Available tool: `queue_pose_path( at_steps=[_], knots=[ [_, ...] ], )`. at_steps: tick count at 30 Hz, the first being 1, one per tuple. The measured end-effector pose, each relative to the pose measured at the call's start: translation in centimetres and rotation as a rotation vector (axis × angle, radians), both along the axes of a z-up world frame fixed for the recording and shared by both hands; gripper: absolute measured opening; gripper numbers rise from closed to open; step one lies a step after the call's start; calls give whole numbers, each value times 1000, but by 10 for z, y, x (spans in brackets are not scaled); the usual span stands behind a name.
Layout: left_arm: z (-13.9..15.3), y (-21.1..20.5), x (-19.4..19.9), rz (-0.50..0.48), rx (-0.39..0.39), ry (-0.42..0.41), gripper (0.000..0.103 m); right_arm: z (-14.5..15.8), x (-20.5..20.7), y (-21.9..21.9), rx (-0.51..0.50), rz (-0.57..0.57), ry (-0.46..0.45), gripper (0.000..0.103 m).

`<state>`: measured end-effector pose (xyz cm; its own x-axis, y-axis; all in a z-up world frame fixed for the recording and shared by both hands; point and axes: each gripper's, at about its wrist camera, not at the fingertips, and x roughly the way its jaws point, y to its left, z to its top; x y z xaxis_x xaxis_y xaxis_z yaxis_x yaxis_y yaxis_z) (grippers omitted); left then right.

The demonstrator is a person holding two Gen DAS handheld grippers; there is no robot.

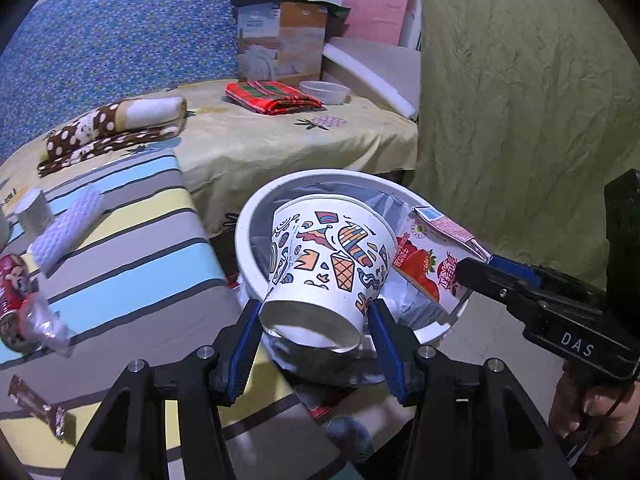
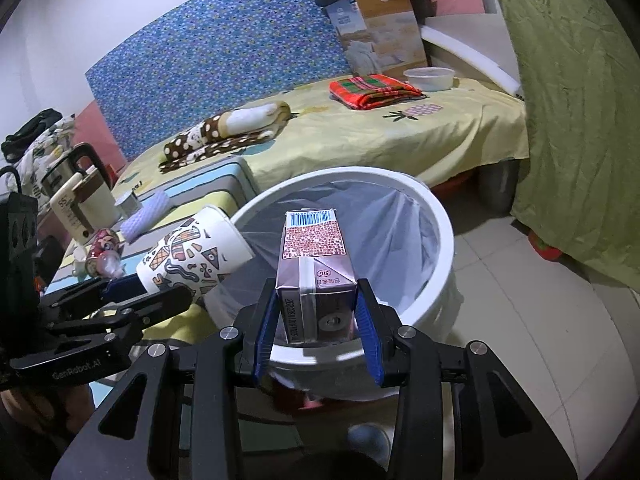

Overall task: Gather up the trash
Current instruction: 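Carry the paper cup and pink carton over the bin and open both tools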

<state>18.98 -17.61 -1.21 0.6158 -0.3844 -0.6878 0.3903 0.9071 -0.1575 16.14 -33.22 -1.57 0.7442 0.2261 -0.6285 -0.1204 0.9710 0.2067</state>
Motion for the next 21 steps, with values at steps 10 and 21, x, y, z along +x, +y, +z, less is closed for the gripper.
queue_pose_path(
  at_steps=[10, 21],
  knots=[
    [-14, -19, 17, -48, 6, 44, 55, -2, 7, -6, -18, -17, 20, 40],
    [-20, -22, 21, -53, 9, 63, 56, -6, 9, -5, -29, -21, 47, 40]
  ],
)
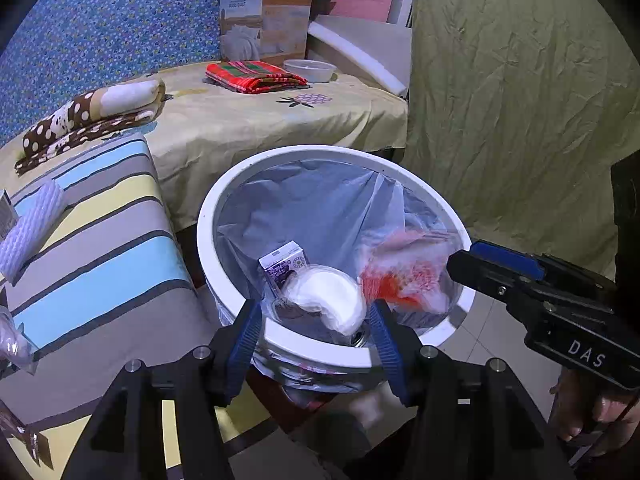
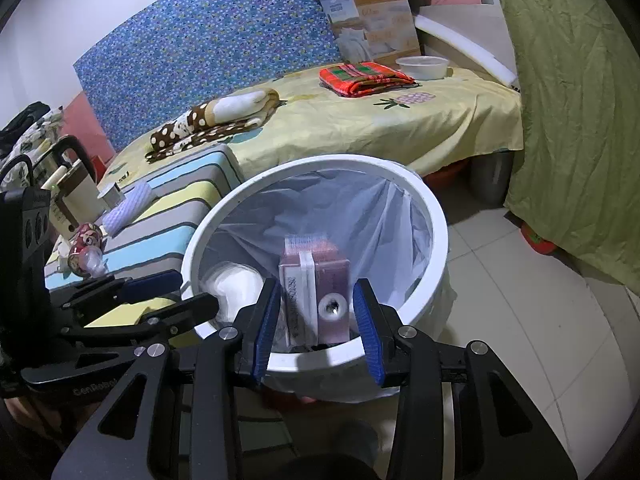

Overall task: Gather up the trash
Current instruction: 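Carry the paper cup and pink carton over the bin and open both tools, then move both open tools back over the table toward the red can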

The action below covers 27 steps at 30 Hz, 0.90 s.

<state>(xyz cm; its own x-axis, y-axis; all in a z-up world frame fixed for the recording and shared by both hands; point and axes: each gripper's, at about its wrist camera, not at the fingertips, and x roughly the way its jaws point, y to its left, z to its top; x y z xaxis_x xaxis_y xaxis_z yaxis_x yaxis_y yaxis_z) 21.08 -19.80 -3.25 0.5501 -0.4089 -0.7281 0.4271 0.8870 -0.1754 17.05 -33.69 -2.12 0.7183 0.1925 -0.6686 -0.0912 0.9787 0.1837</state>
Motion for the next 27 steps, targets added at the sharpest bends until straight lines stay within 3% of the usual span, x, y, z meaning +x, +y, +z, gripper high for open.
queue_pose_path(
  at_steps=[13, 27],
  knots=[
    [14, 31, -24, 43, -71, -10, 56, 10, -11, -2, 25, -2, -40, 40],
    [33, 72, -62, 130, -69, -74, 56, 24, -28, 34, 43, 97, -80, 40]
  ],
)
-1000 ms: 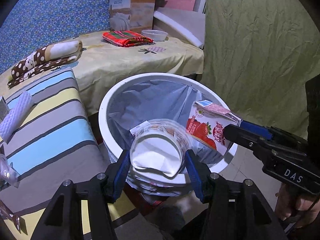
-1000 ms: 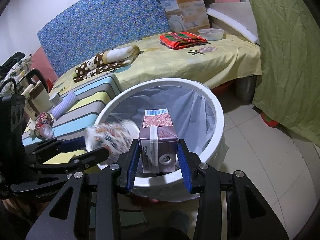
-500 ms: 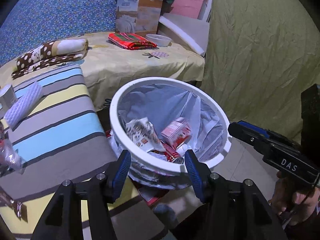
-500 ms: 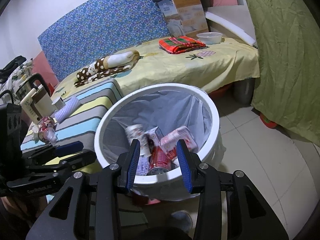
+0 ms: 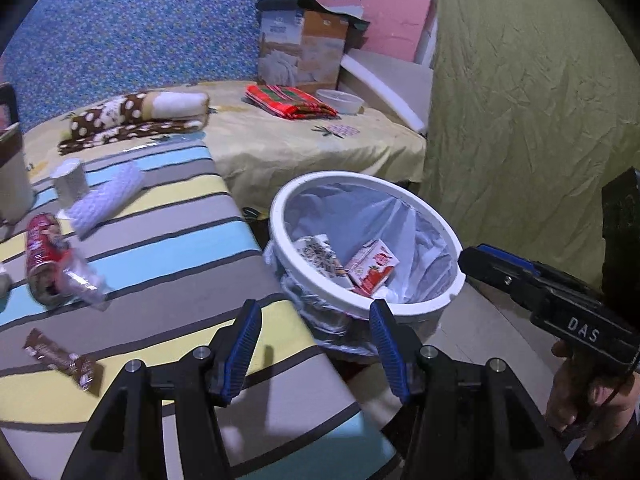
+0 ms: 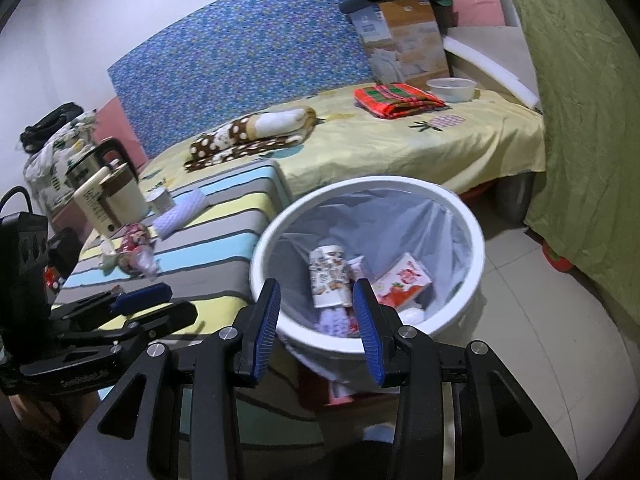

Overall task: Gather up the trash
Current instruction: 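Move both open tools back over the table toward the red can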

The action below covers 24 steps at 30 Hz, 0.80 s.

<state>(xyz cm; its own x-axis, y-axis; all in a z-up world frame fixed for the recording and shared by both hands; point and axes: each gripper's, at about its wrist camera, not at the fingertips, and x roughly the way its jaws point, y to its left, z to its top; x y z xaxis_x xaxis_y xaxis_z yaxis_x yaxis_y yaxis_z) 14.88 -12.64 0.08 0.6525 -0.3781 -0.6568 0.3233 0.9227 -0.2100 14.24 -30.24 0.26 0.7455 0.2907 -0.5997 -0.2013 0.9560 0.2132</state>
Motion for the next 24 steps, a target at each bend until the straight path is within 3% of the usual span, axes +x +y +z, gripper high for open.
queue_pose_path(
  at_steps=[24],
  knots=[
    [9, 85, -46, 224, 1, -39, 56, 0, -17, 62, -2, 186, 4, 40]
  ],
)
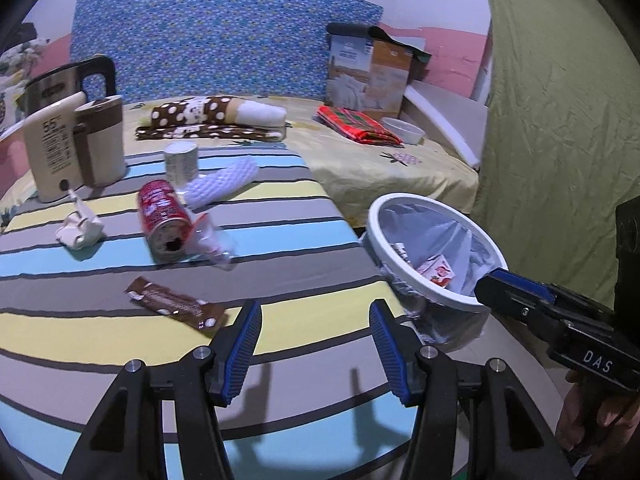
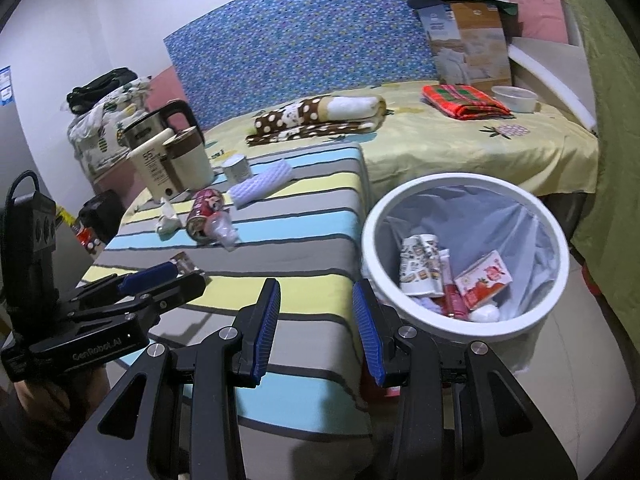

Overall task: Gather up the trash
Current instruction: 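Move both open tools back over the table toward the red can, then grasp the clear plastic cup with the right tool while the left tool grasps the red milk can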

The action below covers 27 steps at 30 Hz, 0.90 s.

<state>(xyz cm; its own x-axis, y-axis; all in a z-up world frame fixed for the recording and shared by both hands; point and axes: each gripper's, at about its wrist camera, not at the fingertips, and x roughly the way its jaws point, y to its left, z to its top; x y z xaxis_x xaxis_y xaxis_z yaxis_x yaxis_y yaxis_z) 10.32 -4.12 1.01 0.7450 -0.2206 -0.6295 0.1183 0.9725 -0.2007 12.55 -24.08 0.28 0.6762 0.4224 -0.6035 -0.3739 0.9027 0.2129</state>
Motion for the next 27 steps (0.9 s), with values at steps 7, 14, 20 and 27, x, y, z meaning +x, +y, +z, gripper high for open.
queue_pose_path(
  at_steps=[7, 14, 20, 27],
  knots=[
    [-3, 22, -7, 60, 9, 5, 56, -2, 0, 19, 4, 47, 14, 40],
    [-8, 56, -9, 140, 5, 18, 56, -4, 4, 38, -6, 96, 22, 44],
    [-9, 80, -8, 191, 0, 19, 56, -5, 9, 52, -17, 132, 30, 44],
    [-9, 98, 4, 228, -8, 26, 56, -8, 22, 66, -40, 169, 40, 44]
  ],
)
